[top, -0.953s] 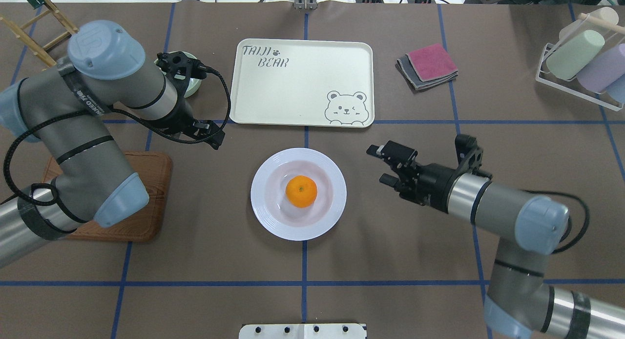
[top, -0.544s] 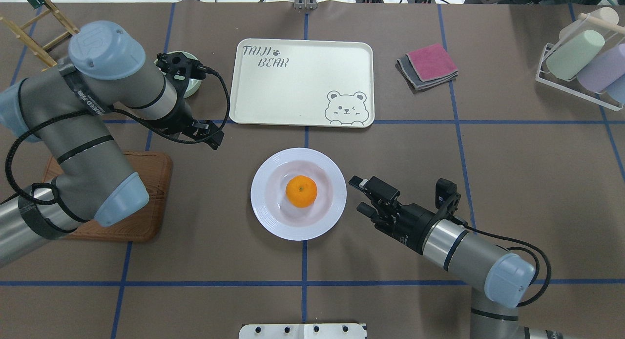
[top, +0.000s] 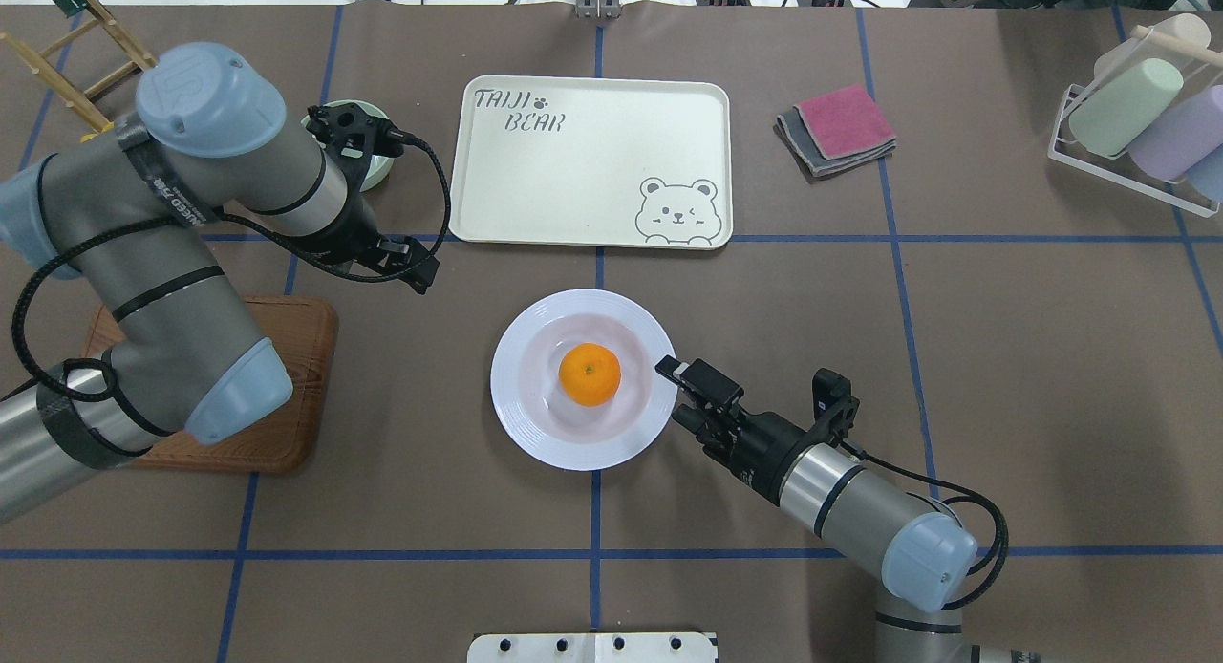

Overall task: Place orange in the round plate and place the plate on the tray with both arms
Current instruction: 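Hook the right gripper onto the plate rim nearest the robot, then push the plate with the right gripper onto the cream bear tray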

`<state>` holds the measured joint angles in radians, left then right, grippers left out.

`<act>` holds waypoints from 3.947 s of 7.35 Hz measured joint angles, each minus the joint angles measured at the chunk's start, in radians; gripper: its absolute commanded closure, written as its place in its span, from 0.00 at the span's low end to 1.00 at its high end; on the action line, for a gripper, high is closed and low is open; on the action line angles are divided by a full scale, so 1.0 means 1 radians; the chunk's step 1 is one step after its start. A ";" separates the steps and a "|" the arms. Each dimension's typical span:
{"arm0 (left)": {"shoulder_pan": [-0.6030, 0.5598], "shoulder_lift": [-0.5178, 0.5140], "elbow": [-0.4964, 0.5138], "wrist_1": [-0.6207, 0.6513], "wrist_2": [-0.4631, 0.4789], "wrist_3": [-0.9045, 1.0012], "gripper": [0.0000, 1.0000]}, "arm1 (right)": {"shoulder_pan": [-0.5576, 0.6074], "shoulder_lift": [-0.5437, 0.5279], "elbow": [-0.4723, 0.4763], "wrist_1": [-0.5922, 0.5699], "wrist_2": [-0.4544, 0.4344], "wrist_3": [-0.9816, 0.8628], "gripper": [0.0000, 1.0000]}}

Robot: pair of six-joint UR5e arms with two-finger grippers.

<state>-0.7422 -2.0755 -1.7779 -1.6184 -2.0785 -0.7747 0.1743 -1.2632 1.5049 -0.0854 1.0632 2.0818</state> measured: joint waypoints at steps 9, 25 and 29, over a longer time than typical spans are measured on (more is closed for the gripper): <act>0.001 0.002 -0.004 0.001 0.000 -0.008 0.00 | -0.003 0.046 -0.063 -0.002 -0.012 0.017 0.46; -0.446 0.272 -0.173 0.091 -0.264 0.552 0.00 | 0.305 0.432 -0.398 -0.169 -0.051 0.150 1.00; -0.519 0.308 -0.312 0.295 -0.258 0.698 0.00 | 0.283 0.498 -0.515 -0.303 -0.103 0.156 0.00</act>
<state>-1.2612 -1.7673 -2.0896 -1.3235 -2.3366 -0.0767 0.4576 -0.7650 0.9897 -0.3888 0.9603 2.2376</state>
